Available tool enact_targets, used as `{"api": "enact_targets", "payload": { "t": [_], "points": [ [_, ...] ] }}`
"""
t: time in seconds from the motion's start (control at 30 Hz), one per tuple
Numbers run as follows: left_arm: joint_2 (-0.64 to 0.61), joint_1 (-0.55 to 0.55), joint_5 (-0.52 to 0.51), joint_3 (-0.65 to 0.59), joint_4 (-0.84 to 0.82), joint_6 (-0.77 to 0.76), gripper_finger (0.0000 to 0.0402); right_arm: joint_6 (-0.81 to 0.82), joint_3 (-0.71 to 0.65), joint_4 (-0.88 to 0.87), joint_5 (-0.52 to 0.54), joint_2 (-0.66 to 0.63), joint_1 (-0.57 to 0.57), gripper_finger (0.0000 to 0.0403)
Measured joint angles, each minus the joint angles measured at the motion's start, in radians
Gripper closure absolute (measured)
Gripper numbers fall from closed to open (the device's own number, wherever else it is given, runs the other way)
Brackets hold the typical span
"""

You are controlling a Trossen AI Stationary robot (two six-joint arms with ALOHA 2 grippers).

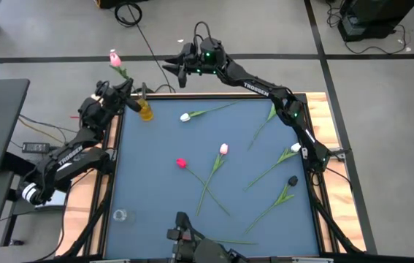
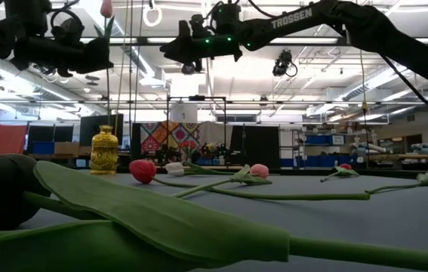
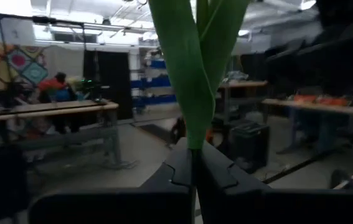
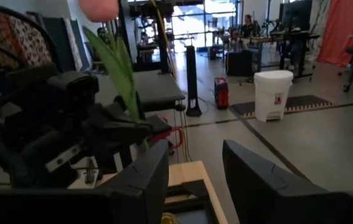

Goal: Sort flowers into vase by color
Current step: Put the left pink flower into the yellow vase

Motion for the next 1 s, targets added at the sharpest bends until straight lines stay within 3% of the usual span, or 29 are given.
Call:
{"api": "enact_targets", "payload": {
  "t": [0.4, 1.0],
  "points": [
    [0.060, 0.010, -0.007, 0.006, 0.106, 0.042, 0.0393, 0.004, 0.000, -0.012, 0.009, 0.000, 0.001, 0.0245],
    [0.144, 0.021, -0.052, 0.006, 0.065, 0.038, 0.0393, 0.052, 0.000, -0.028, 0.024, 0.000, 0.004, 0.0245]
  ]
}}
